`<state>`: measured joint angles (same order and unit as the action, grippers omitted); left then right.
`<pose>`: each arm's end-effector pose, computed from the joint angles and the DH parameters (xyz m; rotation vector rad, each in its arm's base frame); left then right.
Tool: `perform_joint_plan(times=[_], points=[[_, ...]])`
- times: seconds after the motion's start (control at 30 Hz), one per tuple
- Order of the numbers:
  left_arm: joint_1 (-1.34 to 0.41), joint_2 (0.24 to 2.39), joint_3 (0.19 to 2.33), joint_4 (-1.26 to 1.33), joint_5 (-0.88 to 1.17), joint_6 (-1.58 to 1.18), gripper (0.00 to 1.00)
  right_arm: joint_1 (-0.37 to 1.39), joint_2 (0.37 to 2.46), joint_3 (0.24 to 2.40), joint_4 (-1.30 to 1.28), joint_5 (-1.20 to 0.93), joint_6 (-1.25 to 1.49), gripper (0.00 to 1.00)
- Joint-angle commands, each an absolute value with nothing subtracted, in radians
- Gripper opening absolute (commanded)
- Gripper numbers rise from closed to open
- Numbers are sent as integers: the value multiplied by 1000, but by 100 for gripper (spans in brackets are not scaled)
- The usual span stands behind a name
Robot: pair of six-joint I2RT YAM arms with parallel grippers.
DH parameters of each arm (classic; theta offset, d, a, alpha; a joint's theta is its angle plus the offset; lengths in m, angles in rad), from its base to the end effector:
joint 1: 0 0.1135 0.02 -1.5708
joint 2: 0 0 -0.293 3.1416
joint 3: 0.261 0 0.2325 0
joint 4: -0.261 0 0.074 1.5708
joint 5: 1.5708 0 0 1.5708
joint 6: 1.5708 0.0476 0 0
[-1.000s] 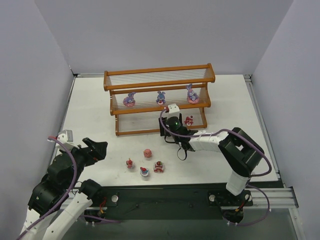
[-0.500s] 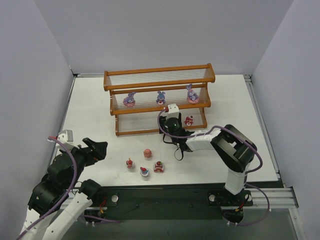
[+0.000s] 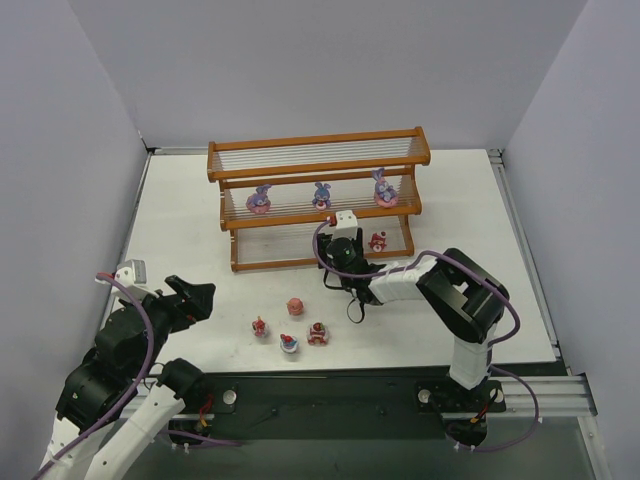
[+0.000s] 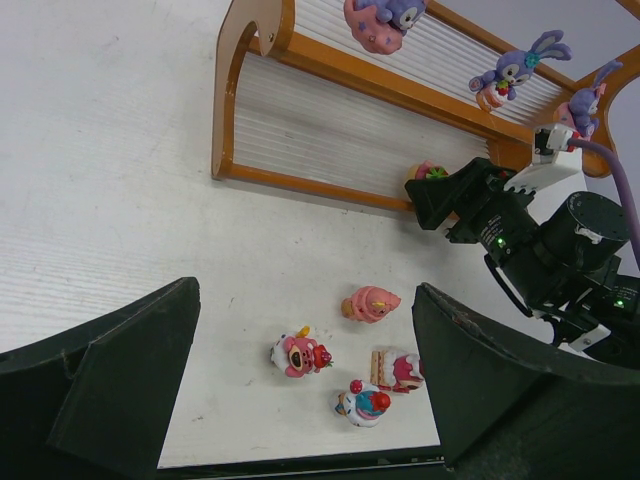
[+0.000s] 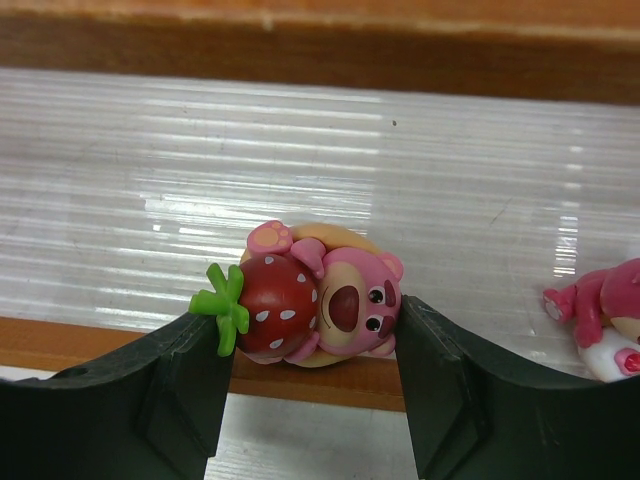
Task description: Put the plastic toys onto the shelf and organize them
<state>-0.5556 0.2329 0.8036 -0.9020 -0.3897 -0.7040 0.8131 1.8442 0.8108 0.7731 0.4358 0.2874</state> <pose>0.0122 0.0137 0.3146 -0.4050 1.8628 -0.4922 0.2750 0.2614 0.2032 -0.1716 1.8148 0.3830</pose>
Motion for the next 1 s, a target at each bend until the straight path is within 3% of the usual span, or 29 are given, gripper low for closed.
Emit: perform_joint_plan(times=[0.0, 0.2, 0.33, 0.5, 0.97], points=[[-561, 233, 815, -900, -406, -713, 97, 821, 1861, 868, 740, 480, 322, 45], [-563, 235, 813, -900, -408, -715, 97, 821, 1868, 888, 710, 474, 336, 56], [-566, 235, 815, -902, -411, -716, 97, 819, 1859, 884, 713, 483, 334, 69], [-568, 235, 813, -903, -413, -718, 97, 821, 1821, 885, 703, 466, 333, 77], [-572, 230, 818, -910, -416, -723, 97, 867, 1663, 824, 684, 453, 285, 80]])
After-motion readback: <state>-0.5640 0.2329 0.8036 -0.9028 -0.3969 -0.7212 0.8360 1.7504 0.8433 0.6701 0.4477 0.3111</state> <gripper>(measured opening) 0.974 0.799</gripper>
